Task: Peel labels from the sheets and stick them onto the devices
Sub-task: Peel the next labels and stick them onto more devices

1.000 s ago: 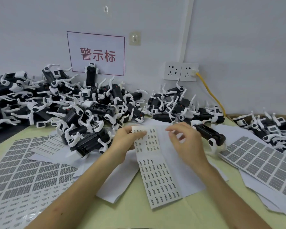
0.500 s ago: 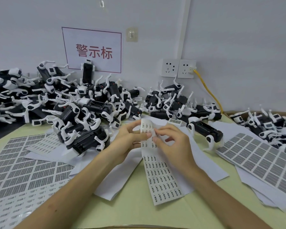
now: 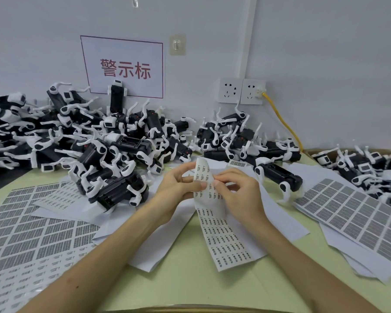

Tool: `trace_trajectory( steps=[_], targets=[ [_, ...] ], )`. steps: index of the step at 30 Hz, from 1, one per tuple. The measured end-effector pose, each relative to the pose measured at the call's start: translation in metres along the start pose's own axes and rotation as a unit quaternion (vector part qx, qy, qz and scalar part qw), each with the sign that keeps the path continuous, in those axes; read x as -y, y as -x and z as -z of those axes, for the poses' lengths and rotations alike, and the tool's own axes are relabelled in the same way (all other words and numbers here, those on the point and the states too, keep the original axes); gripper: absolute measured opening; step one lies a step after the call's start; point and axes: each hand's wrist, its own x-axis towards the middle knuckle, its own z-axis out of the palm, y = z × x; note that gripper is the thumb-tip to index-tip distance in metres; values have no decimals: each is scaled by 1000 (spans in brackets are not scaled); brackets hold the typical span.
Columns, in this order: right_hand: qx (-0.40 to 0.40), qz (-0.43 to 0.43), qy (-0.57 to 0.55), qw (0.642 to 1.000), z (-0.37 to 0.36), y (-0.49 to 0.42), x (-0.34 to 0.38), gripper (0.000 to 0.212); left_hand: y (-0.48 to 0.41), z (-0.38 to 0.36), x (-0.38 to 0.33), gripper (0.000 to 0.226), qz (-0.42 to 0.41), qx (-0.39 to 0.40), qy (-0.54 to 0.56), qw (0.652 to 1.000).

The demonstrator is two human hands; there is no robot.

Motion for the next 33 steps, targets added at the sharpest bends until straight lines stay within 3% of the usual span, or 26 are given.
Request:
trace_trajectory(
  steps=[6, 9, 12, 14, 15, 17, 18, 22, 27, 33],
  targets=[
    [-20, -20, -14, 999, 7, -4, -1, 21, -2, 2, 0, 45, -9, -11, -23, 1000],
    [-33, -33, -26, 999, 9, -4, -1, 22, -4, 3, 2, 47, -35, -89, -108, 989],
    [-43, -29, -24, 998, 10, -4, -1, 23, -8, 7, 13, 79, -87, -212, -342, 911],
    [-41, -26, -22, 999, 10, -5, 0, 27, -7, 8, 15, 74, -146, -226, -433, 860],
    [-37, -25, -21, 999, 10, -5, 1, 31, -8, 7, 15, 60, -167, -204, -435, 861],
    [-30, -21, -19, 999, 9, -4, 3, 37, -9, 4, 12, 25, -141, -120, -360, 914],
    [-27, -19, -19, 999, 9, -4, 4, 37, -9, 1, 12, 20, -106, -77, -314, 941],
    [-23, 0, 26, 999, 9, -2, 5, 26, -4, -4, 14, 18, -25, 8, -225, 974],
    [-31, 22, 66, 997, 8, -1, 4, 10, -3, -2, 9, 18, -45, 10, -141, 989],
    [-4, 37, 83, 996, 6, -1, 2, 19, -2, -5, 10, 15, -61, 12, -136, 989]
  ],
)
